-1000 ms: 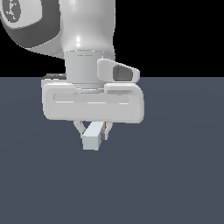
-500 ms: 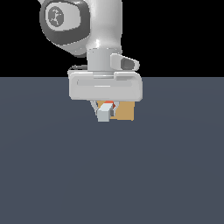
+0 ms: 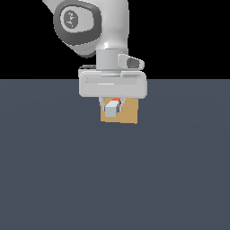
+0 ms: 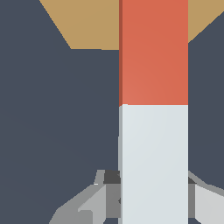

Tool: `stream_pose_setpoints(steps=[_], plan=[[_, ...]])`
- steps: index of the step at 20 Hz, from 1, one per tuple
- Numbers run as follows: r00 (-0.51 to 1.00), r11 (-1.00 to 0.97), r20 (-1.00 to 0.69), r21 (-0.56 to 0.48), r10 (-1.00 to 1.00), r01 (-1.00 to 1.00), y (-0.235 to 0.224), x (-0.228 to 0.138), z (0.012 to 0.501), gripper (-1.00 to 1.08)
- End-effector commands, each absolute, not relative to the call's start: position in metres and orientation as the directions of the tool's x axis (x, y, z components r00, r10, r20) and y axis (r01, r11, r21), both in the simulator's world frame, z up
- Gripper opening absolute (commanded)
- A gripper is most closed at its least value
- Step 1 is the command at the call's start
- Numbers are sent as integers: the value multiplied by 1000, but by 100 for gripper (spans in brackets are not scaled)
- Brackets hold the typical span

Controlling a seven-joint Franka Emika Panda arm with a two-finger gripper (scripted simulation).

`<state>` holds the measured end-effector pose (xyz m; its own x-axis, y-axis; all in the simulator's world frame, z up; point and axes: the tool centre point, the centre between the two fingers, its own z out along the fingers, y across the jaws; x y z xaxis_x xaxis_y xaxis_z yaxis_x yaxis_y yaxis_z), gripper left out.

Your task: Insert the peg into the horizontal hole in a box.

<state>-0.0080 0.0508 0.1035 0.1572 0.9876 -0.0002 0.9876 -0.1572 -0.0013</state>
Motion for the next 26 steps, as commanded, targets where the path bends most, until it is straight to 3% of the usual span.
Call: stream_pose_setpoints(steps=[1,15,26], plan=[[159,-159,0,0,987,987,51,-7,104,-100],[159,-159,-1,-3,987,987,52,-7,102,-100],[157,-157,1,0,988,988,122,3,104,-100]])
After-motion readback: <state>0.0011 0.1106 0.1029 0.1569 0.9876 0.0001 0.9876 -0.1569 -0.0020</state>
